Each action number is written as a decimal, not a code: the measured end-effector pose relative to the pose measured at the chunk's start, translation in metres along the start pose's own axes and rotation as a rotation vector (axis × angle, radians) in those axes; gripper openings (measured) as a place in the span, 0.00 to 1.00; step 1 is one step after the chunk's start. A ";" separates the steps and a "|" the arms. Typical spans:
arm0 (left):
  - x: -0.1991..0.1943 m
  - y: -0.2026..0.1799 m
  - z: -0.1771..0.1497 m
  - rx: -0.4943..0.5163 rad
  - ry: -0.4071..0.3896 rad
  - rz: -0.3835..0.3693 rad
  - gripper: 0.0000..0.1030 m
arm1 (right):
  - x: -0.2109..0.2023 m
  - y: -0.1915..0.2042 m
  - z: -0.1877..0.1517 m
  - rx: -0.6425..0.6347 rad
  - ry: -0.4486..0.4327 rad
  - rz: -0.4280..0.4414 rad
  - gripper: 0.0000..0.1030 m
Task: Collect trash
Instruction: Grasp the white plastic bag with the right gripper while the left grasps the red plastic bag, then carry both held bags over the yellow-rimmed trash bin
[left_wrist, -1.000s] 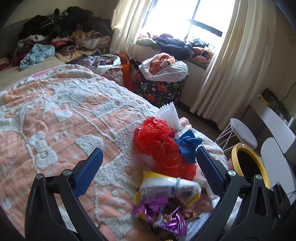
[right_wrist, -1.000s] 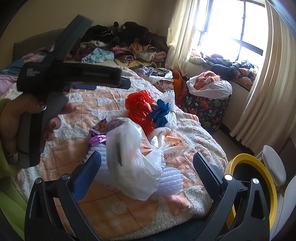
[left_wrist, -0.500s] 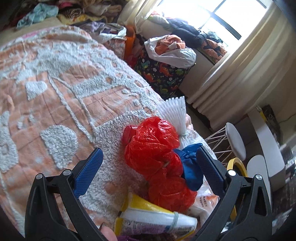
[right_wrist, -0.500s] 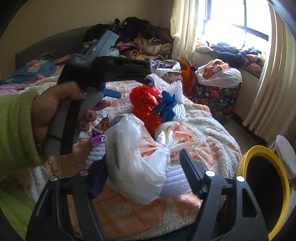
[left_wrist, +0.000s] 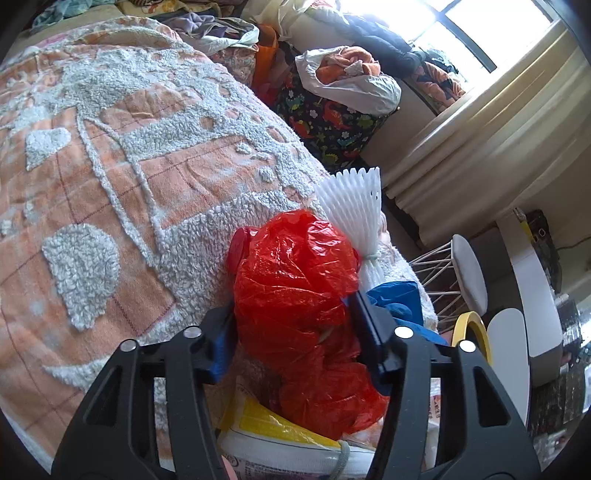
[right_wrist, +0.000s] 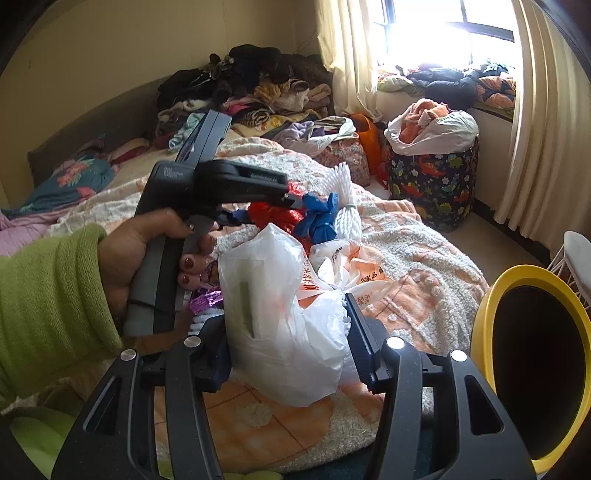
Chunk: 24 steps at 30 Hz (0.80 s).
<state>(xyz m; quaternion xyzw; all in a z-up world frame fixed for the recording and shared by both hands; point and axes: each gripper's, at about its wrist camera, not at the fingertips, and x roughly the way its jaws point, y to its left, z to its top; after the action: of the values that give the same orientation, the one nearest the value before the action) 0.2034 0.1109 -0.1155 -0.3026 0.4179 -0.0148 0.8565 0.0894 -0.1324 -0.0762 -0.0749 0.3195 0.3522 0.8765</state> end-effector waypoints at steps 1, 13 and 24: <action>-0.004 0.000 -0.002 -0.010 -0.009 -0.010 0.41 | -0.003 -0.002 0.001 0.002 -0.008 -0.002 0.49; -0.061 -0.013 -0.012 -0.013 -0.152 -0.037 0.32 | -0.023 -0.019 0.006 0.049 -0.049 -0.009 0.49; -0.098 -0.052 -0.011 0.062 -0.233 -0.077 0.31 | -0.046 -0.024 0.009 0.067 -0.100 -0.009 0.49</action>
<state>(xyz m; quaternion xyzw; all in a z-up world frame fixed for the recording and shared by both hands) 0.1434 0.0899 -0.0241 -0.2915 0.3031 -0.0255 0.9069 0.0849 -0.1735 -0.0437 -0.0293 0.2865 0.3409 0.8949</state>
